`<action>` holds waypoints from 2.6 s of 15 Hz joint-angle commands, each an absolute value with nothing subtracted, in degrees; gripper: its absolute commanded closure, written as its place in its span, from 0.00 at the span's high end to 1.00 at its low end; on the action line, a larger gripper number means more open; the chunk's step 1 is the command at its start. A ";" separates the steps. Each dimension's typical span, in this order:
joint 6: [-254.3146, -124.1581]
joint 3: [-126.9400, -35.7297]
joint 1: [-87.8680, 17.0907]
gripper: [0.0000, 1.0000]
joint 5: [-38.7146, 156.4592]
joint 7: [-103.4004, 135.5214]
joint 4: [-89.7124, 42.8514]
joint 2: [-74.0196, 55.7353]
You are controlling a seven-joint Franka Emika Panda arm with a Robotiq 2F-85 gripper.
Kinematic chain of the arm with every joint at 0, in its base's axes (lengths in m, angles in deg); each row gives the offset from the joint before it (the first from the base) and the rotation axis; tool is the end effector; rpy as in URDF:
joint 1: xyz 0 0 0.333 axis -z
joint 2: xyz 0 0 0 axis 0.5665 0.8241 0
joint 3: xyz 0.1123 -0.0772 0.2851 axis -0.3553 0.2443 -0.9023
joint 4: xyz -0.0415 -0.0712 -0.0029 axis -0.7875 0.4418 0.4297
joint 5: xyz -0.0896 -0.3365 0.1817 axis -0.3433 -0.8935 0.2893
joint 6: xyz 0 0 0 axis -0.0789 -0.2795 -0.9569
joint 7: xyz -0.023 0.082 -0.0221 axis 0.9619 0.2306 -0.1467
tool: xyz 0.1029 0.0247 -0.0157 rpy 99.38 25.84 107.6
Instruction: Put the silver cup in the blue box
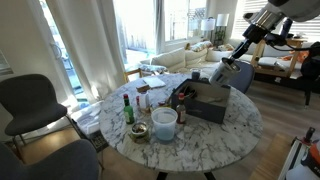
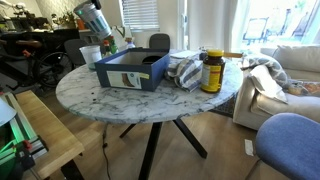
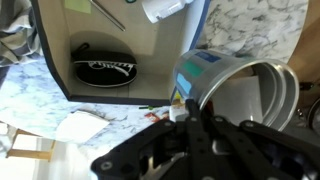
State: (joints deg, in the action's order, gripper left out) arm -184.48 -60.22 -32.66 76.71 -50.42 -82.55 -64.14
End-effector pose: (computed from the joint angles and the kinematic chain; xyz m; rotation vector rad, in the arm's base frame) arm 0.3376 -0.1661 0.4606 -2.7495 -0.7302 -0.7157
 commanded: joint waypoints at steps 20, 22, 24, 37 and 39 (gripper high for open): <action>-175.17 -60.34 -37.13 0.01 106.48 -34.36 -53.47 -23.31; -175.43 -65.88 -31.65 0.01 103.70 -27.97 -49.04 -17.50; -177.71 -68.16 -29.89 0.01 100.11 -21.69 -47.01 -14.48; -188.16 -79.18 -29.55 0.01 79.08 8.84 -48.43 -10.23; -189.49 -79.92 -29.57 0.01 78.98 8.29 -49.80 -10.91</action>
